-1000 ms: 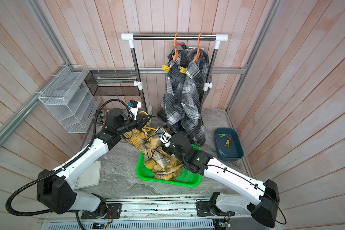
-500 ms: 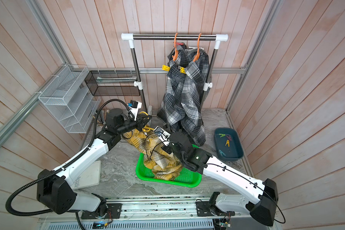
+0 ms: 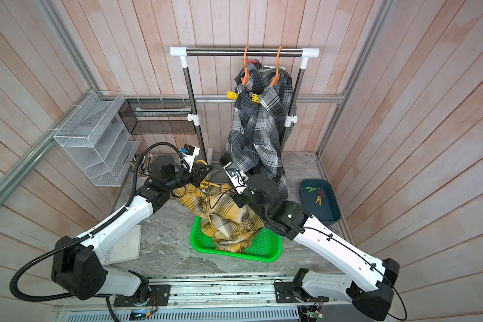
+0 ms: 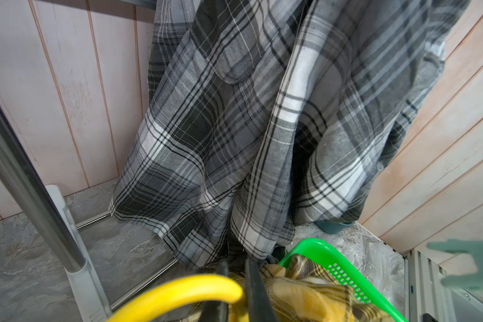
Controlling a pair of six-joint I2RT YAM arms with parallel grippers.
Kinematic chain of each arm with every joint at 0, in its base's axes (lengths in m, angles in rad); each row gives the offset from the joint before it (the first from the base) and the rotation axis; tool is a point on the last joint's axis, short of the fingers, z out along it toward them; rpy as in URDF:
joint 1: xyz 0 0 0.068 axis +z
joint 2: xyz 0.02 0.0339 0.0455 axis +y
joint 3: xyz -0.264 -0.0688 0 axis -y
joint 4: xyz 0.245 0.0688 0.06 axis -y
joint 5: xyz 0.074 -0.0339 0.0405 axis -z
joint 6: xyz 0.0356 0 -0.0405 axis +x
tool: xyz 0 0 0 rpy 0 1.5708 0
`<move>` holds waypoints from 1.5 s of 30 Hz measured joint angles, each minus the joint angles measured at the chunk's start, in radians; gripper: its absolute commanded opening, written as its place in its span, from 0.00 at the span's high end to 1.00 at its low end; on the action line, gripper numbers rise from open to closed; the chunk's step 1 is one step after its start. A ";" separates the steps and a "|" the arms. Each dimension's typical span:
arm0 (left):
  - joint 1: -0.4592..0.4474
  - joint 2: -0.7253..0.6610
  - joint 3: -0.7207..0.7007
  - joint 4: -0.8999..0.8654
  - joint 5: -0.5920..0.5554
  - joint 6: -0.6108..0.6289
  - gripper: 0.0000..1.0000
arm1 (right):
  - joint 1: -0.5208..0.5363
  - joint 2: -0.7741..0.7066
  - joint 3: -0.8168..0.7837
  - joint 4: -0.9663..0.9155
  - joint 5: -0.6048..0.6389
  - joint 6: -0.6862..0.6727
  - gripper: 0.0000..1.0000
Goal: Remove the clothespins securing long-sleeve shirts to the hanger
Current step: Remove the clamp from the hanger, then place the clamp in the storage box.
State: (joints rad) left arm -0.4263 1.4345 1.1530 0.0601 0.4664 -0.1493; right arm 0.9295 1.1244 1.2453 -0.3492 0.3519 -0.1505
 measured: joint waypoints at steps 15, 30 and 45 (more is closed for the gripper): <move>0.001 -0.010 -0.039 0.035 0.000 0.012 1.00 | -0.309 -0.248 -0.276 -0.345 -0.064 0.552 1.00; 0.003 -0.035 -0.056 0.051 0.000 0.016 1.00 | -1.161 -0.138 -0.465 -0.083 -0.238 0.592 1.00; 0.006 -0.058 -0.076 0.051 0.000 0.026 1.00 | -1.259 0.236 -0.436 0.212 -0.306 0.581 0.50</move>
State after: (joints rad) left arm -0.4206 1.3769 1.0767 0.1116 0.4664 -0.1230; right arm -0.3298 1.3602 0.8097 -0.1371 0.0463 0.4305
